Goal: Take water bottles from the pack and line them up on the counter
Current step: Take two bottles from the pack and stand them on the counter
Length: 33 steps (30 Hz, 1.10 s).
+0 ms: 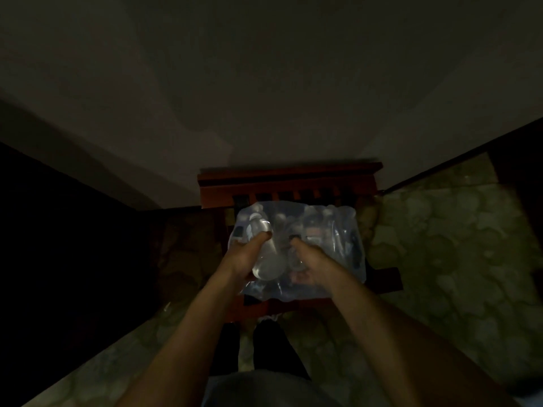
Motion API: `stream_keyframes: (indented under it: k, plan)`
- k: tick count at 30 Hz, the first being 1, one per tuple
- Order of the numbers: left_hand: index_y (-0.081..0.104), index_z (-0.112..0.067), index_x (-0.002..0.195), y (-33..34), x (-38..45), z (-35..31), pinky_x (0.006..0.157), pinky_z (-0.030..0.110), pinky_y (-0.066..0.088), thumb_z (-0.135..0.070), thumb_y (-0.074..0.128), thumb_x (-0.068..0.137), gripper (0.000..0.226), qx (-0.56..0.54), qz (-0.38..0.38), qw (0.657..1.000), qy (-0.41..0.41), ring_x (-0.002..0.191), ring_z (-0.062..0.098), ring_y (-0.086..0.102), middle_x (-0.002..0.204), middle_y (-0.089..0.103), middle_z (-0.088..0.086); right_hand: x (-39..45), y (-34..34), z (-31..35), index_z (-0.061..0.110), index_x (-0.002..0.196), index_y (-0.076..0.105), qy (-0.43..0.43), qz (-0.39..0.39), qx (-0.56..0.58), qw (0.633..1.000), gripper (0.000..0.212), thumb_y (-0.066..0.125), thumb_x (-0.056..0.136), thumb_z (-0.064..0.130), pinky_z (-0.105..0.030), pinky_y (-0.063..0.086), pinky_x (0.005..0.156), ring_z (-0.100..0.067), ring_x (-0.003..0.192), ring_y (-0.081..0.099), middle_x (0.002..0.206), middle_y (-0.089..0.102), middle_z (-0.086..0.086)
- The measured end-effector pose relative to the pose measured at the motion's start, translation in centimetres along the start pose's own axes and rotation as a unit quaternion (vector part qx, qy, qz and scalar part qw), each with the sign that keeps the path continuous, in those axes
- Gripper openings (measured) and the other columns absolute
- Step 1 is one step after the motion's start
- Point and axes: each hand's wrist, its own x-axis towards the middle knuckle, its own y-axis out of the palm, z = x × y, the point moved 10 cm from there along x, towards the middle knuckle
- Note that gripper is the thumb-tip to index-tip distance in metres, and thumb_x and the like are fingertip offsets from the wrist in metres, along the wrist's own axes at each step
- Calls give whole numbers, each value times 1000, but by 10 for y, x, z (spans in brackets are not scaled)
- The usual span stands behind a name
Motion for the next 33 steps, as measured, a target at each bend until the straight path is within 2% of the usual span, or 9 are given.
stream_keyframes:
  k: [6, 9, 11, 16, 18, 23, 25, 29, 33]
  plan:
    - [56, -11, 131, 7, -12, -9, 76, 34, 56, -56, 66, 84, 66, 66, 21, 997, 29, 102, 24, 67, 119, 66, 9, -34, -17, 19, 24, 116, 55, -36, -22, -173, 984, 56, 59, 78, 64, -30, 54, 65, -24, 83, 65, 102, 61, -3]
    - [55, -14, 124, 14, -21, -18, 92, 41, 55, -54, 65, 85, 57, 73, 28, 995, 55, 100, 22, 64, 111, 64, 4, -62, -19, 54, 22, 113, 58, -91, -64, -272, 956, 55, 53, 80, 66, -30, 55, 65, -23, 79, 68, 102, 65, -4]
    - [58, -12, 116, 15, -28, -24, 97, 46, 54, -50, 66, 86, 49, 30, 46, 997, 61, 98, 23, 67, 104, 68, 5, -81, -18, 75, 21, 114, 58, -115, -69, -265, 955, 53, 50, 84, 64, -28, 54, 61, -22, 77, 69, 100, 67, -6]
    - [64, -10, 127, 14, -49, -45, 105, 52, 49, -41, 67, 89, 49, -106, 129, 982, 90, 115, 34, 66, 123, 69, 18, -130, -19, 103, 13, 103, 59, -187, -72, -196, 960, 42, 49, 89, 52, -33, 59, 68, -21, 67, 70, 95, 67, -8]
    - [64, -4, 125, 14, -57, -58, 102, 51, 51, -34, 67, 89, 47, -149, 164, 969, 111, 113, 36, 67, 122, 69, 22, -145, -13, 101, 14, 100, 60, -201, -35, -107, 973, 40, 53, 88, 52, -34, 58, 69, -21, 68, 70, 94, 68, -6]
    - [72, 1, 95, -13, -66, -96, 56, 28, 57, -23, 77, 78, 30, -167, 122, 962, 181, 68, 25, 71, 91, 73, 18, -175, 10, 102, 8, 123, 57, -230, 85, 61, 968, 62, 72, 79, 49, -33, 59, 63, -27, 76, 75, 112, 70, -16]
    - [74, -1, 94, -23, -75, -107, 56, 30, 58, -22, 79, 76, 28, -160, 102, 961, 203, 69, 26, 75, 88, 77, 19, -190, 23, 106, 4, 122, 59, -247, 165, 97, 950, 57, 75, 79, 37, -41, 59, 75, -34, 91, 73, 109, 71, -22]
    - [58, -7, 122, -42, -103, -119, 62, 36, 58, -33, 87, 61, 72, -119, 61, 957, 257, 85, 32, 74, 110, 71, 23, -219, 44, 114, 5, 131, 54, -276, 254, 115, 920, 50, 70, 84, 12, -52, 55, 88, -39, 105, 67, 122, 64, -27]
    - [53, -35, 127, -60, -147, -134, 70, 38, 61, -45, 78, 75, 59, -147, 48, 914, 374, 95, 24, 76, 112, 74, 4, -244, 67, 124, 18, 123, 59, -332, 276, 35, 901, 49, 69, 76, 8, -48, 53, 94, -29, 105, 69, 115, 70, -15]
